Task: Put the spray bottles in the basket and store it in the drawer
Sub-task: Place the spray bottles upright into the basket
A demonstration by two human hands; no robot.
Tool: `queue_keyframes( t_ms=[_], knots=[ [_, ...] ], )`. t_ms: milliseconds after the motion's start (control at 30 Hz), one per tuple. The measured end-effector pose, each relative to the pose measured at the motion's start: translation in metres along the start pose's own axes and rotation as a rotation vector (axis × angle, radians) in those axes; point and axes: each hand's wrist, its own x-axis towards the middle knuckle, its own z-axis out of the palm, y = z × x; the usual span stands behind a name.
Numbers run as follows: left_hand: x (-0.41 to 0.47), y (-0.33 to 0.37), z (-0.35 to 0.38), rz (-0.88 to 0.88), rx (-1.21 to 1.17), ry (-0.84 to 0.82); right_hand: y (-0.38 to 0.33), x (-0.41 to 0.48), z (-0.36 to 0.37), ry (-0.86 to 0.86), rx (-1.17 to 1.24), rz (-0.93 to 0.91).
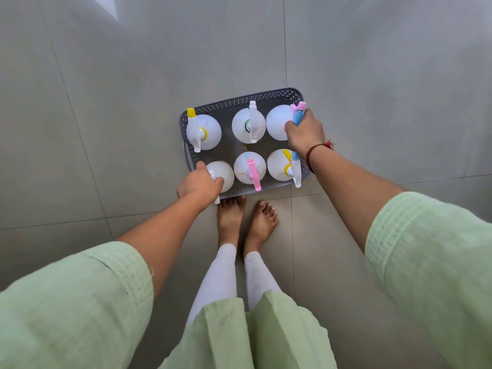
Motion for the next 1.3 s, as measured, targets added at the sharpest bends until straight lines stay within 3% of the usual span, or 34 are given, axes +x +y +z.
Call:
queue_keyframes(
  t_ms=[167, 267, 367, 467, 600, 800, 1000, 1300],
  knots=[
    [-0.015, -0.007, 0.0, -0.004, -0.076, 0.036, -0.001, 0.0, -0.002, -0.024, 0.039, 0.009],
    [-0.039, -0.011, 0.001, 0.032, -0.201, 0.223, 0.004, -0.002, -0.006, -0.048, 0.084, -0.021],
    [-0.067, -0.013, 0.003, 0.277, -0.266, 0.371, 0.015, -0.011, -0.014, 0.04, 0.081, -0.028],
    [-0.089, -0.003, 0.013, 0.496, -0.3, 0.262, 0.036, -0.025, -0.017, 0.163, 0.074, -0.024],
    [-0.082, 0.03, 0.034, 0.333, -0.274, 0.083, 0.065, -0.038, -0.009, 0.083, -0.102, 0.017],
    [-0.036, 0.067, 0.045, 0.108, -0.108, 0.09, 0.059, -0.037, -0.001, 0.073, -0.161, -0.083],
    [-0.023, 0.072, 0.04, 0.181, -0.048, 0.077, 0.055, -0.038, 0.0, -0.101, -0.457, -0.119],
    [-0.026, 0.063, 0.043, 0.23, -0.054, 0.071, 0.067, -0.041, 0.002, -0.066, -0.319, -0.074]
  ],
)
